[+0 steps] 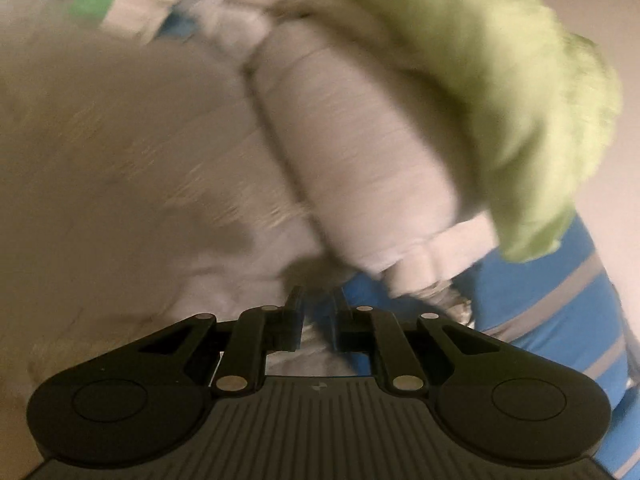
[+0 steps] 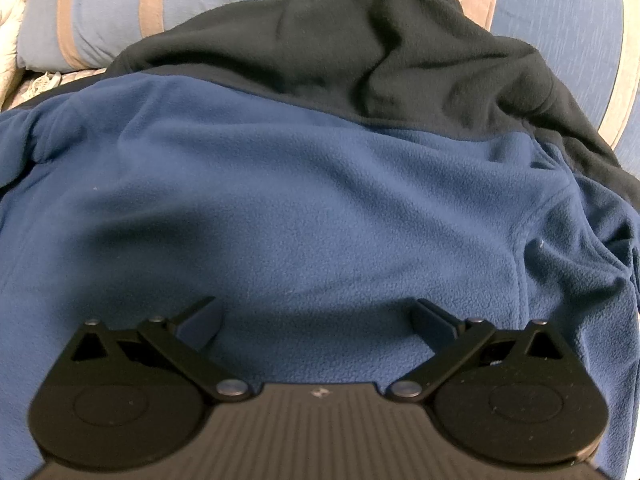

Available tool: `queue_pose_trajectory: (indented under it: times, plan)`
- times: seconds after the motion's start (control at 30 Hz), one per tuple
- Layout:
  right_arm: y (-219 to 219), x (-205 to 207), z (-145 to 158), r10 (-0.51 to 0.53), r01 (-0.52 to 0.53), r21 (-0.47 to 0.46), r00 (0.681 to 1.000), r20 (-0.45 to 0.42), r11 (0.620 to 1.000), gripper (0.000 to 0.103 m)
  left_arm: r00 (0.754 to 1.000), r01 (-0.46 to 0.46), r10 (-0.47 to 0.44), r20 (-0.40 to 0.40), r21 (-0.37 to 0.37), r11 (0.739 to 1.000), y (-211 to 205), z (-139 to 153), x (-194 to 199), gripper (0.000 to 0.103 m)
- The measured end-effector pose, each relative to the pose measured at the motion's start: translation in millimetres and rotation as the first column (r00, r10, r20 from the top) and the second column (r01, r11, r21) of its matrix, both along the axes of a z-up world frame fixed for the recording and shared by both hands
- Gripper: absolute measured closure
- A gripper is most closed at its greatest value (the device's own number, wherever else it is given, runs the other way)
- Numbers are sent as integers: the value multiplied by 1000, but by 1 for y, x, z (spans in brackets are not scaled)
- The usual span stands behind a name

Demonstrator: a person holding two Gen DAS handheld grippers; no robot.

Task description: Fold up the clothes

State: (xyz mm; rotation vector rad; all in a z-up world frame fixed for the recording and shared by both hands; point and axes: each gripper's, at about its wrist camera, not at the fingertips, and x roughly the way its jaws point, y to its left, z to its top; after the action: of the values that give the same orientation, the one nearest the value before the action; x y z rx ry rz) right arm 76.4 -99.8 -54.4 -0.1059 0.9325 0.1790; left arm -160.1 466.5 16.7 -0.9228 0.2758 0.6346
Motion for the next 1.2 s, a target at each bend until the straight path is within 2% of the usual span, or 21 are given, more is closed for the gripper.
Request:
queue_pose_trajectory:
  times: [0.07, 0.13, 0.23, 0.33, 0.43, 0.6, 0.7, 0.77, 0.8, 0.83, 0.9, 0.97, 1.07, 1.2]
  plan:
    - [-1, -1, 0, 2, -2, 0, 1000, 6, 1000, 0, 1000, 24, -22, 21, -69, 997, 10, -10, -9, 84]
    - [-1, -1, 1, 3, -3, 0, 1000, 12, 1000, 0, 997, 57, -50, 58, -127, 990, 16, -20, -13, 59]
    - [-1, -2, 2, 2, -2, -1, 1000, 19, 1000, 0, 987, 108, -85, 134, -173, 979, 15, -26, -11, 50]
    - [0, -2, 2, -1, 1, -4, 1000, 24, 1000, 0, 973, 172, -130, 190, -225, 959, 16, -31, 2, 48]
    - [0, -3, 1, -3, 3, -7, 1000, 29, 1000, 0, 966, 209, -155, 207, -268, 941, 18, -41, 15, 48]
    - [-1, -2, 1, -1, 1, -4, 1000, 29, 1000, 0, 972, 198, -146, 186, -301, 933, 23, -55, 39, 48]
    - [-1, -2, 1, 0, 0, -5, 1000, 31, 1000, 0, 968, 198, -129, 215, -334, 921, 29, -65, 51, 50]
    - [-1, -2, 0, 1, -1, -5, 1000, 32, 1000, 0, 973, 167, -94, 212, -360, 918, 32, -67, 57, 66]
    - [-1, -2, 0, 1, -1, -5, 999, 32, 1000, 0, 976, 158, -90, 196, -364, 918, 32, -65, 59, 80]
    - [-1, -1, 0, 2, -1, -6, 999, 32, 1000, 0, 980, 149, -88, 179, -366, 918, 33, -62, 61, 83]
    - [-1, -1, 0, 2, -2, -6, 999, 32, 1000, 0, 980, 151, -103, 169, -303, 941, 30, -48, 60, 85]
    - [0, 0, 0, 3, -3, -8, 999, 32, 1000, 0, 985, 143, -119, 126, -203, 969, 25, -28, 55, 87]
    - [-1, -1, 0, 7, -6, -7, 999, 32, 1000, 0, 990, 127, -123, 70, -58, 990, 17, 0, 42, 87]
    - [-1, 0, 1, 10, -10, -7, 999, 31, 1000, 0, 995, 84, -85, 51, 7, 996, 17, 17, 15, 87]
